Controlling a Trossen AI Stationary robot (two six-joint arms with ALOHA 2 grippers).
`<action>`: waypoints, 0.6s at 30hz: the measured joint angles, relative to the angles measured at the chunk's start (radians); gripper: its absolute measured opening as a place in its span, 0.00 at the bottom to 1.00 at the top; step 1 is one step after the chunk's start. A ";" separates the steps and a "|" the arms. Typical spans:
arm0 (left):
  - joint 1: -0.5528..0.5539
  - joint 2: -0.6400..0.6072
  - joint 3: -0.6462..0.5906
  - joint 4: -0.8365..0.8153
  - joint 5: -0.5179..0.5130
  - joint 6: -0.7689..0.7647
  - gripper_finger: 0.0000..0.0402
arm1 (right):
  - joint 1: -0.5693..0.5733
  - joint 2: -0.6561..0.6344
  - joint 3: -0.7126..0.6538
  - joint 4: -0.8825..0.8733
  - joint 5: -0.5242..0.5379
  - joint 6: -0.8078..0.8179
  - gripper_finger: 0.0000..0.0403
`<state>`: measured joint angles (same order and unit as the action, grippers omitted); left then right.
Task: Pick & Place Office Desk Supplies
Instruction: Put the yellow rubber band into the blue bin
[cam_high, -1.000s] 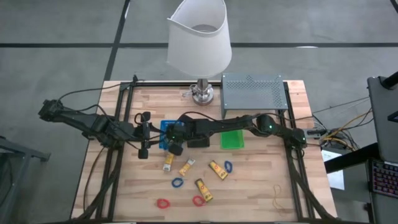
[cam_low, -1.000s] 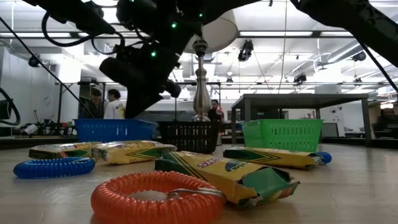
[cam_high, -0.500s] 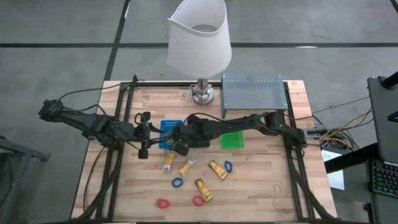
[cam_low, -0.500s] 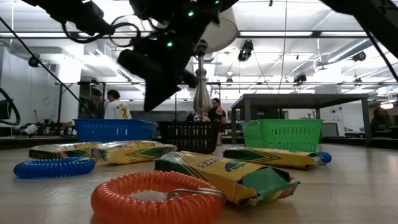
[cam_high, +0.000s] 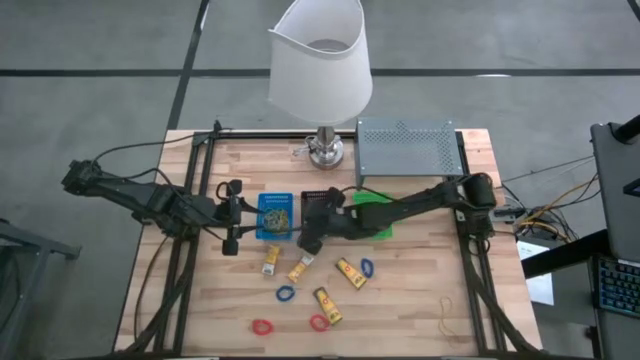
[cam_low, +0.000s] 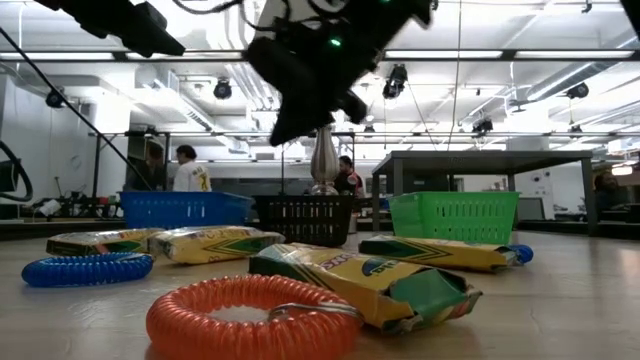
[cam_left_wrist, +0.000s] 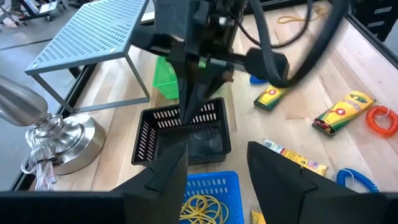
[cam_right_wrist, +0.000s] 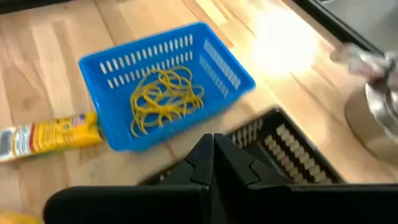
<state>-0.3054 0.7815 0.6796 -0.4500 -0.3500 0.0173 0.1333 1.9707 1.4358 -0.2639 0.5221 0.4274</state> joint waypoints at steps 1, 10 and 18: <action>0.000 0.000 0.000 0.000 0.000 0.000 0.42 | 0.001 -0.015 -0.036 0.022 0.002 0.015 0.02; 0.000 0.000 0.000 0.000 0.000 0.000 0.42 | 0.068 -0.171 -0.342 0.303 0.098 0.024 0.02; 0.000 0.000 0.000 0.000 0.000 0.000 0.42 | 0.256 -0.305 -0.554 0.528 0.426 -0.030 0.02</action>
<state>-0.3053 0.7815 0.6796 -0.4496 -0.3503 0.0174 0.3890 1.6660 0.8817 0.2646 0.9484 0.3975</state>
